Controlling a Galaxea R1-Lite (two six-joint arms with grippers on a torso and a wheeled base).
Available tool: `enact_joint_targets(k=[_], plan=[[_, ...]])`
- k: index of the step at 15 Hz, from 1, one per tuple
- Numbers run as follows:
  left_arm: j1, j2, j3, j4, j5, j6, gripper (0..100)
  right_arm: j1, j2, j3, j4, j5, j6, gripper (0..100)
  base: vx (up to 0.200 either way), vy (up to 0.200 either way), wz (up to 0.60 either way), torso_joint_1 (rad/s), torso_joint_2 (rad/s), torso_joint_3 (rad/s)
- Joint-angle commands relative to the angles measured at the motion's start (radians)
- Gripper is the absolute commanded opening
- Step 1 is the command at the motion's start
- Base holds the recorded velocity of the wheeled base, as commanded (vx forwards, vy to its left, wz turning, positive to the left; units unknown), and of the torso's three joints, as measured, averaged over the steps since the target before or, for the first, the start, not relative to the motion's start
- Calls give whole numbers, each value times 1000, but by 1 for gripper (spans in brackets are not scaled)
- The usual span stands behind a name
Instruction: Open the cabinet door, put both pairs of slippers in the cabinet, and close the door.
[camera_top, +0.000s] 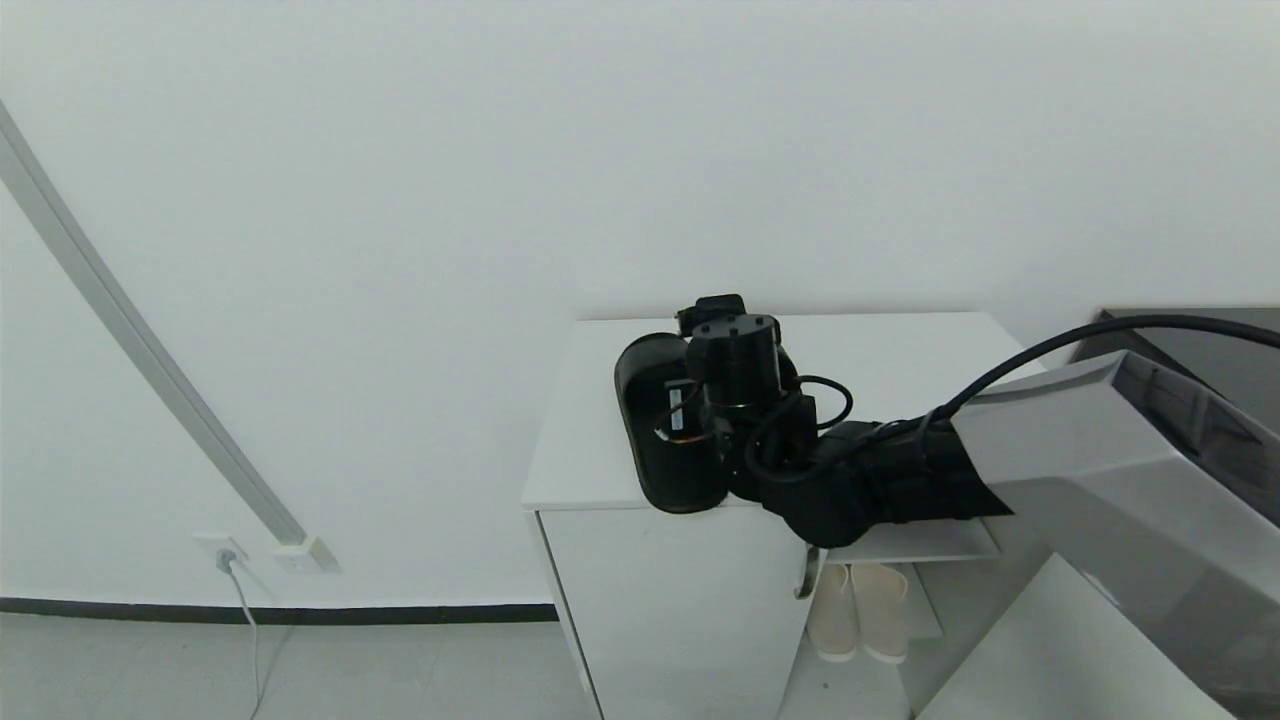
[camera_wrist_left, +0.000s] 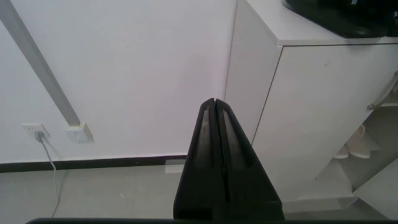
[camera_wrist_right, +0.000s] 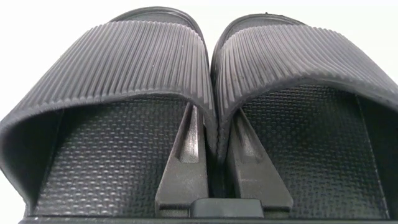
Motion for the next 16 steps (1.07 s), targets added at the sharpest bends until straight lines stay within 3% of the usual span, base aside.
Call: enact_joint_targets(k=[1,3,6,9,13,16], plan=[[0,1,0,0,0,0,0,21,-106,84,-3,4,0,0,0,0,0,0,0,0],[0,1,0,0,0,0,0,32,-182,173,-9,33,0,0,0,0,0,0,0,0],[0,1,0,0,0,1,0,37,-388,497,-154,153,-35,0,0,0,0,0,0,0],[0,1,0,0,0,4,0,61,-574,745,-233,180,-58,0,0,0,0,0,0,0],[0,1,0,0,0,6,0,78,-736,894,-220,227,-58,0,0,0,0,0,0,0],[0,1,0,0,-2,6,0,83,-716,911,-220,237,-58,0,0,0,0,0,0,0]])
